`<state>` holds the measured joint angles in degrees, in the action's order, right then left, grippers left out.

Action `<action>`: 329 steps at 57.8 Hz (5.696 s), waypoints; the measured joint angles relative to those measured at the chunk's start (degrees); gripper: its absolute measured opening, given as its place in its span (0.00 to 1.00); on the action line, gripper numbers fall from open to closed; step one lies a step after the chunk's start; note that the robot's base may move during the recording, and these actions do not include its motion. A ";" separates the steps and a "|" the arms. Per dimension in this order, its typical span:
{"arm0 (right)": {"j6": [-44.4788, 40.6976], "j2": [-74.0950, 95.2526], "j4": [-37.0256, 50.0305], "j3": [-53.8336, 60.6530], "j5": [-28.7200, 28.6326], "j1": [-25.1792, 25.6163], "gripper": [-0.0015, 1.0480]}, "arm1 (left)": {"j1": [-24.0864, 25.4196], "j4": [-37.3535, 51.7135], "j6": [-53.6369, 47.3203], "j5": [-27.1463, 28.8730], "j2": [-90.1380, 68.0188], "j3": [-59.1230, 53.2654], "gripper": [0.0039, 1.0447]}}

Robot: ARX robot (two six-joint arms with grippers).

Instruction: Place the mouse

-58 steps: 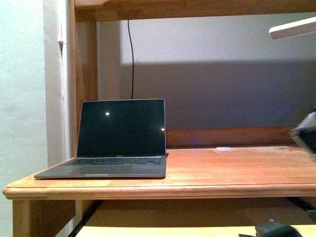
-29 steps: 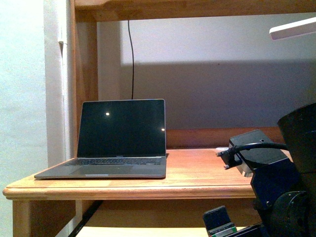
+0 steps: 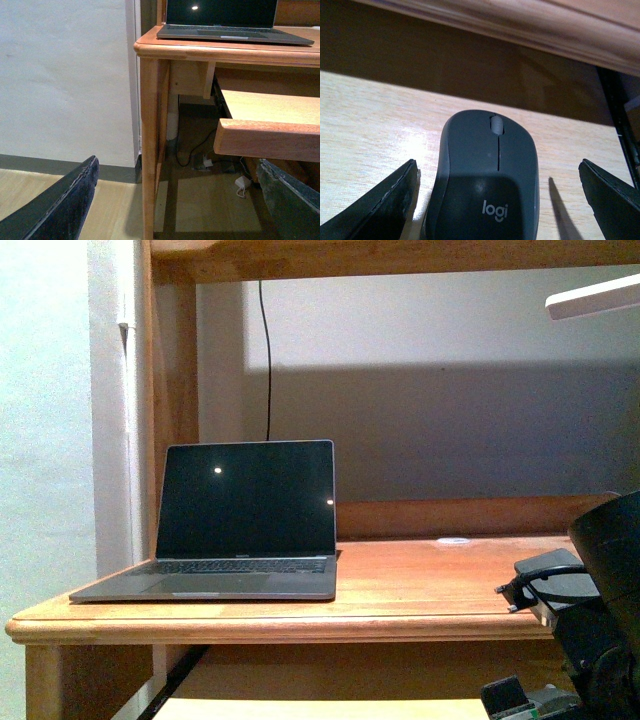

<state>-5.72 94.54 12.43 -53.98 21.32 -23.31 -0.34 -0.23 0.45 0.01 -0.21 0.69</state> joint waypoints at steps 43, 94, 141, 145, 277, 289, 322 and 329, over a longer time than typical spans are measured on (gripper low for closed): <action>3.50 -3.39 -4.00 -0.57 -5.70 4.26 0.54 | 0.00 0.00 -0.02 0.00 0.00 0.00 0.93; 6.16 10.56 -17.09 -37.38 1.90 -3.98 0.53 | 0.00 0.00 -0.02 0.00 0.00 0.00 0.93; 5.86 26.93 -16.09 -50.93 3.67 -5.44 0.94 | 0.00 0.00 -0.02 0.00 0.00 0.00 0.93; 6.45 24.65 -14.45 -47.80 1.16 -4.94 0.93 | 0.00 0.00 -0.02 0.00 0.00 0.00 0.93; 10.19 17.29 23.10 -4.50 -15.06 -8.68 0.93 | 0.00 0.00 0.00 0.00 0.00 0.00 0.93; 11.21 21.22 22.91 -9.86 -13.38 -9.46 0.93 | 0.00 0.00 0.00 0.00 0.00 0.00 0.93; 11.91 -4.04 27.39 14.60 -23.19 -5.33 0.93 | 0.00 0.00 -0.02 0.00 0.00 0.00 0.93; 11.65 -17.99 23.78 24.79 -28.48 -1.14 0.93 | 0.00 0.00 -0.02 0.00 0.00 0.00 0.93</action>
<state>5.93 76.55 36.21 -29.19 -7.16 -24.45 -0.34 -0.23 0.43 0.01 -0.21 0.69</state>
